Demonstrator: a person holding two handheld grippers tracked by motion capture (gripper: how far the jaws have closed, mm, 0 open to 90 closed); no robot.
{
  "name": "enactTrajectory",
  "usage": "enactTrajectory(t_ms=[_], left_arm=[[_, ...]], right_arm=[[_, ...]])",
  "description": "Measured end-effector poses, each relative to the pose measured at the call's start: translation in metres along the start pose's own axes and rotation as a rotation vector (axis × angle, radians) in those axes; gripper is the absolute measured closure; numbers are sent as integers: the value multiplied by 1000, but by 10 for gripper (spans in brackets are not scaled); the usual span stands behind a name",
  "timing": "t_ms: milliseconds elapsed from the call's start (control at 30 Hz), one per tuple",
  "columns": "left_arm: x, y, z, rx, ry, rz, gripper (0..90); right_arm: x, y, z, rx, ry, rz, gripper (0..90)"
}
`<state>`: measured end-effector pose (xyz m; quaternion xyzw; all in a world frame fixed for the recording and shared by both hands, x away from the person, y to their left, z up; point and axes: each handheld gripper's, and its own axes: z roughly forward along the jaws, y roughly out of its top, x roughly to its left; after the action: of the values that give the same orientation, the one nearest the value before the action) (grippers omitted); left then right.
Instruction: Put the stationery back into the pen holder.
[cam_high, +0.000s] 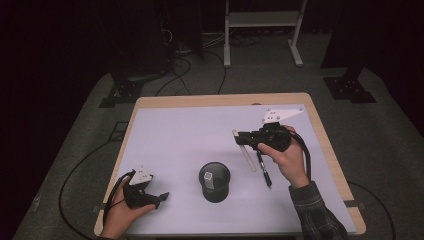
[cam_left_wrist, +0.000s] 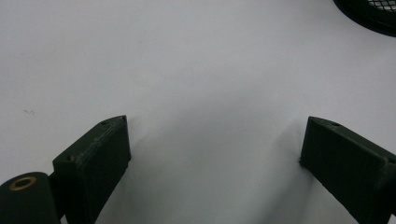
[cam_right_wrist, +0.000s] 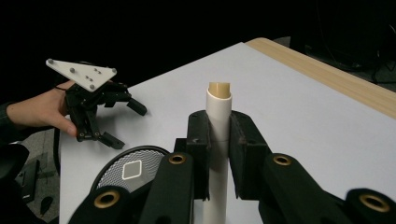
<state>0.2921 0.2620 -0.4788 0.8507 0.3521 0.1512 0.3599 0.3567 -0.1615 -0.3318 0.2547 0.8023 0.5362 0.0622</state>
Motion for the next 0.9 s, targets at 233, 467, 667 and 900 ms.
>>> enactTrajectory(t_ms=[233, 467, 667, 900], left_arm=[[0, 0, 0, 0, 0, 2, 76], [0, 0, 0, 1, 0, 5, 76], [0, 0, 0, 0, -1, 3, 76], [0, 0, 0, 1, -1, 2, 76]], right_arm=[[8, 7, 4, -6, 20, -16, 782], [16, 16, 8, -21, 40, -42, 782], [23, 23, 14, -23, 60, -53, 782], [31, 28, 25, -20, 86, -72, 782]])
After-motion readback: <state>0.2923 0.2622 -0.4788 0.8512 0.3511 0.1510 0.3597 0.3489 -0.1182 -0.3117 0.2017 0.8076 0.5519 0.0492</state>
